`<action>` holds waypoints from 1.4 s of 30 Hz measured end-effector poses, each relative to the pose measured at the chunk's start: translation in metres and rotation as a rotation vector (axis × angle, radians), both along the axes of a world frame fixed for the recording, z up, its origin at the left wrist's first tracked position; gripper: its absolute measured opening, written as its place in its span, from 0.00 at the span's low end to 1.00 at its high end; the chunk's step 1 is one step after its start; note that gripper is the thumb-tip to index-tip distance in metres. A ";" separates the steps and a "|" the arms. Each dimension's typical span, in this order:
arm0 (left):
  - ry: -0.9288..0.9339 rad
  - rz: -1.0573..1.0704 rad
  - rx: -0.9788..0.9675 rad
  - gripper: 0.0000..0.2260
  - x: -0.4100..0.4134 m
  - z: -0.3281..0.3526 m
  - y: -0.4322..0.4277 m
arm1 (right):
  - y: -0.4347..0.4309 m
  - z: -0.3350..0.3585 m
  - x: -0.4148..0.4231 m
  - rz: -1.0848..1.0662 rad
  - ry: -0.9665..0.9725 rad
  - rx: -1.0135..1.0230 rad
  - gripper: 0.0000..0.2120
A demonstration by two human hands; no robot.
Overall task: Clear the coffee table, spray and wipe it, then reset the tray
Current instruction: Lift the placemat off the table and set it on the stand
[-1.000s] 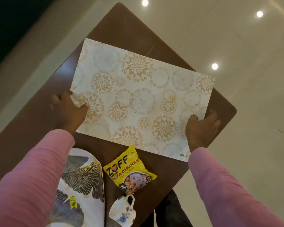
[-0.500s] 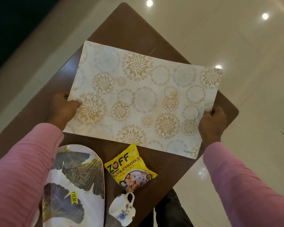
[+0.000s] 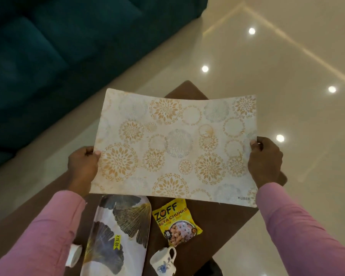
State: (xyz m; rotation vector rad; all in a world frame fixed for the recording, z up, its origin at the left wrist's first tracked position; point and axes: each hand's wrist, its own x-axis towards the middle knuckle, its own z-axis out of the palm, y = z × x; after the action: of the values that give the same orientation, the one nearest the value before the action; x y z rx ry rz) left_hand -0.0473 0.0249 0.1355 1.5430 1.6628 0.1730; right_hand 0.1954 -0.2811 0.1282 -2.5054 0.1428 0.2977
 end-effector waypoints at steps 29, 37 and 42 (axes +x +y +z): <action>-0.271 0.584 0.145 0.03 -0.363 0.227 -0.188 | -0.008 0.219 -0.213 0.634 -0.082 0.154 0.10; -0.243 0.674 0.214 0.10 -0.464 0.255 -0.239 | -0.007 0.235 -0.293 0.781 -0.075 0.150 0.10; -0.244 0.688 0.249 0.10 -0.529 0.265 -0.256 | -0.002 0.242 -0.357 0.830 -0.087 0.170 0.11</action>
State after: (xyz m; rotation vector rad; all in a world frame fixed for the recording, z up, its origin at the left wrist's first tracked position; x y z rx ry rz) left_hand -0.5763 -0.2307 0.4004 1.0022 1.9567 0.9196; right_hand -0.1612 -0.2833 0.3705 -2.2762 -0.9333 0.4983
